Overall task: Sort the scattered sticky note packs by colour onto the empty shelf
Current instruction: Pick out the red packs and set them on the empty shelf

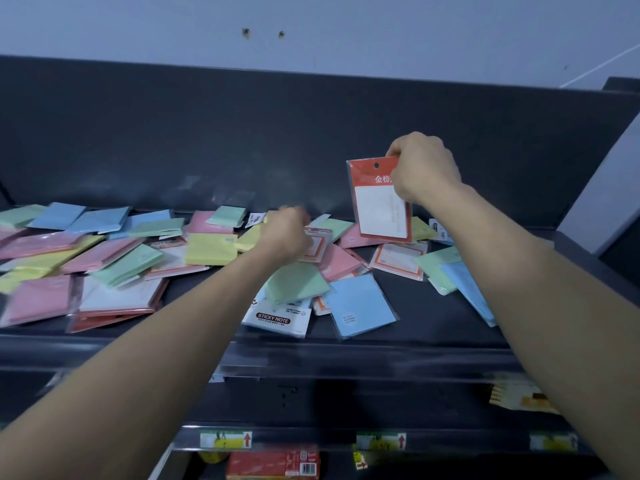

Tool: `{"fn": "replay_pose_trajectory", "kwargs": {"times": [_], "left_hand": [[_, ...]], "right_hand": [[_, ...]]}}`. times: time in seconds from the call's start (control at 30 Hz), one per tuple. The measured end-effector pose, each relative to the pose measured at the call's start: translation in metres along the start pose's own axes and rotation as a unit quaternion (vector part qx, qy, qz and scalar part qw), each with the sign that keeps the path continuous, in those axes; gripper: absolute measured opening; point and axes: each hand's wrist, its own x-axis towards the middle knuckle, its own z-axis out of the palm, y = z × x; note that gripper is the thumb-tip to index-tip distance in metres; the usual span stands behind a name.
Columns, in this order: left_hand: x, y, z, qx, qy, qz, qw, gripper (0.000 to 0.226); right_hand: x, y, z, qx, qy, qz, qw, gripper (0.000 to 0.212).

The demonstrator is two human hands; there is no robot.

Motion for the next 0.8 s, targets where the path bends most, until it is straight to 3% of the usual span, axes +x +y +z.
{"fn": "replay_pose_trajectory", "kwargs": {"times": [0.07, 0.17, 0.37, 0.5, 0.63, 0.8], "left_hand": [[-0.005, 0.013, 0.005, -0.032, -0.096, 0.091, 0.991, 0.033], [-0.008, 0.027, 0.016, 0.104, -0.216, 0.160, 0.958, 0.034], [-0.003, 0.023, -0.001, 0.230, -0.219, 0.140, 0.938, 0.047], [0.001, 0.015, -0.005, 0.268, -0.204, 0.115, 0.935, 0.031], [0.003, 0.016, 0.001, 0.252, -0.194, 0.105, 0.942, 0.022], [0.002, 0.020, 0.012, 0.258, -0.203, 0.105, 0.939, 0.033]], "right_hand": [[-0.002, 0.002, 0.001, -0.003, -0.001, 0.000, 1.000, 0.022], [-0.005, 0.009, -0.002, -0.006, -0.005, 0.004, 1.000, 0.023], [-0.008, 0.015, -0.004, -0.005, -0.019, 0.006, 1.000, 0.023], [-0.007, 0.015, -0.003, -0.007, -0.019, -0.001, 1.000, 0.027], [-0.007, 0.015, -0.002, -0.001, -0.024, -0.008, 1.000, 0.027], [-0.005, 0.012, 0.002, 0.009, -0.029, -0.016, 0.999, 0.025]]}}
